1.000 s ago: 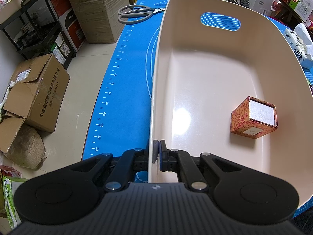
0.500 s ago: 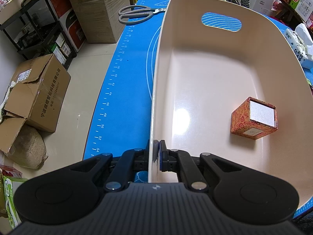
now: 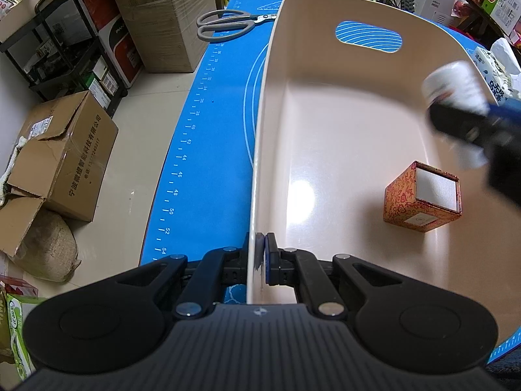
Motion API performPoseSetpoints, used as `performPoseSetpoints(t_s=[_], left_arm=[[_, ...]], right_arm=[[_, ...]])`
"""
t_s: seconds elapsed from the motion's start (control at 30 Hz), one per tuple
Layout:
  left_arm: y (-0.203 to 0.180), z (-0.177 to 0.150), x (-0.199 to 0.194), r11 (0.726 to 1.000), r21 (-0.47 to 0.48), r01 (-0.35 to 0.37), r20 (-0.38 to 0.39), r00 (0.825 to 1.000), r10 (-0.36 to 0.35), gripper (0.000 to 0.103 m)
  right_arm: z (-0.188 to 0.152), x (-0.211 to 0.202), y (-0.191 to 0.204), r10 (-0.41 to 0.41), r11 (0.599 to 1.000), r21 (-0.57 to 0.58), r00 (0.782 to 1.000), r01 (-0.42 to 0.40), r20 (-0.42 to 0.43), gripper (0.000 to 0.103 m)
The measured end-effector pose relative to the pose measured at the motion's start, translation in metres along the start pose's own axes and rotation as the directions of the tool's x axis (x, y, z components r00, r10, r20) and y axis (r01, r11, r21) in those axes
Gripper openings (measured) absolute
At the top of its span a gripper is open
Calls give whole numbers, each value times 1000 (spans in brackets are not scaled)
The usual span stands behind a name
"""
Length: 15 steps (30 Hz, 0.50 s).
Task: Organize rigid objects
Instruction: 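Carry the white pill bottle into the bin with the right gripper and release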
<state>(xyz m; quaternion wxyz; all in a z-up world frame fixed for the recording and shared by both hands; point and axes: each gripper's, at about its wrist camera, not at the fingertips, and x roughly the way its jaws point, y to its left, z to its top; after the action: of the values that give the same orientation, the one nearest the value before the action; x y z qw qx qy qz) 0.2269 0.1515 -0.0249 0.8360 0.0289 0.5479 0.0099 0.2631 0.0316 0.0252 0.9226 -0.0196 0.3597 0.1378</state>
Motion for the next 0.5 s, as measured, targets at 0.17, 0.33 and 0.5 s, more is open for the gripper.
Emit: performPoseSetpoints(t_s=[0.17,0.33,0.5], left_arm=[[1,0,0,1000,0,3,1,1000,-3,7],[0,0,0,1000,-2,5,2,1000,-5,7],[1,0,1,1000,-2,7,1,1000,-7,7]], right_arm=[[-9,15,13,17,999,-39,997,-20,-82,44],[-18,26,15,15,998,-58,989,-24,-149,44],[-20,27,17,18,998,-58,987,-27,-163,49]])
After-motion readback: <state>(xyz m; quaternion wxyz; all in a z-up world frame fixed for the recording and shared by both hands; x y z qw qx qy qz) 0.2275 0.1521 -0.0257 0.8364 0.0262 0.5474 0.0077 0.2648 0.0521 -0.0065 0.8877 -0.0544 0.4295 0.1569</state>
